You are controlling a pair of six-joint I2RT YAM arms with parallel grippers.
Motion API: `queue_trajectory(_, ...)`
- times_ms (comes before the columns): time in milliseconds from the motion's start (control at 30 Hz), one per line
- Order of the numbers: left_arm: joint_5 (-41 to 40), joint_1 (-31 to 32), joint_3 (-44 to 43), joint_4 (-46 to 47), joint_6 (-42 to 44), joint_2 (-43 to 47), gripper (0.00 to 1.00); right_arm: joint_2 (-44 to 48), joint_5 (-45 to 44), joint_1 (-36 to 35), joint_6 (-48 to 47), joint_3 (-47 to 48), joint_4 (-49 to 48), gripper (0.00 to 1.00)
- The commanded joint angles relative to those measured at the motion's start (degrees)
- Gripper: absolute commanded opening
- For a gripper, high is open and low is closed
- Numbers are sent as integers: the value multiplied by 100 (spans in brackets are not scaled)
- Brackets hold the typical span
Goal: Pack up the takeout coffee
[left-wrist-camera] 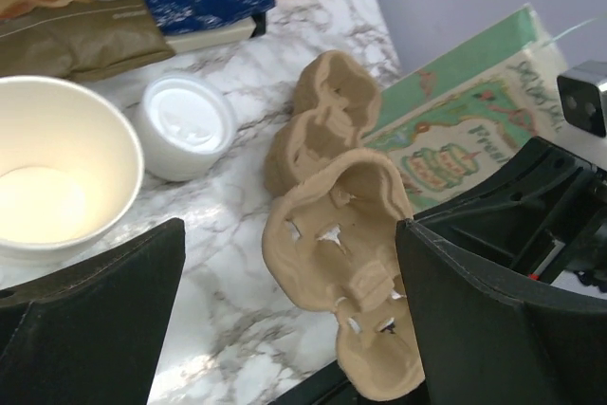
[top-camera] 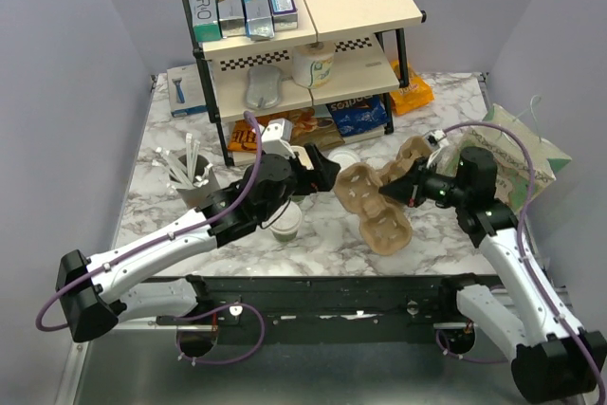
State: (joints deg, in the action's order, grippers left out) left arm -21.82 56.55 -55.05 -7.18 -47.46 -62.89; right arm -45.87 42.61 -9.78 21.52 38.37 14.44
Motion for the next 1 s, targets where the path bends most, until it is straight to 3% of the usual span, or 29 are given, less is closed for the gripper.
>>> queue_trajectory(0, 134, -232, 152, -504, 246, 233, 99, -747, 1381, 2, -936, -119, 761, 1)
queue_trajectory(233, 319, -671, 310, -539, 273, 331, 99, -1520, 1478, -24, -1404, -339, 841, 1)
queue_trajectory(367, 889, -1032, 337, -355, 325, 103, 99, -2083, 1461, -233, -1721, -190, 1026, 1)
queue_trajectory(600, 987, -1147, 170, -406, 457, -3, 99, -2866, 1383, -578, -1792, -40, 542, 4)
queue_trajectory(633, 978, -1155, 118, -442, 475, -21, 99, -2884, 1312, -569, -1791, -31, 525, 9)
queue_trajectory(667, 996, -1164, 108, -451, 475, -21, 99, -2875, 1129, -569, -1757, -14, 499, 29)
queue_trajectory(733, 1013, -1164, 117, -442, 483, -21, 99, -2709, 821, -569, -1704, 56, 516, 40)
queue_trajectory(767, 1005, -1173, 126, -460, 484, -4, 99, -2639, 523, -569, -1721, 91, 560, 53)
queue_trajectory(833, 970, -1182, 134, -495, 484, 23, 99, -2568, 127, -569, -1660, 328, 911, 69)
queue_trajectory(900, 952, -1191, 152, -469, 483, 101, 99, -2445, -348, -578, -1415, 425, 973, 96)
queue_trajectory(967, 961, -1199, 152, -477, 510, 198, 99, -1963, -812, -612, -1221, 487, 973, 100)
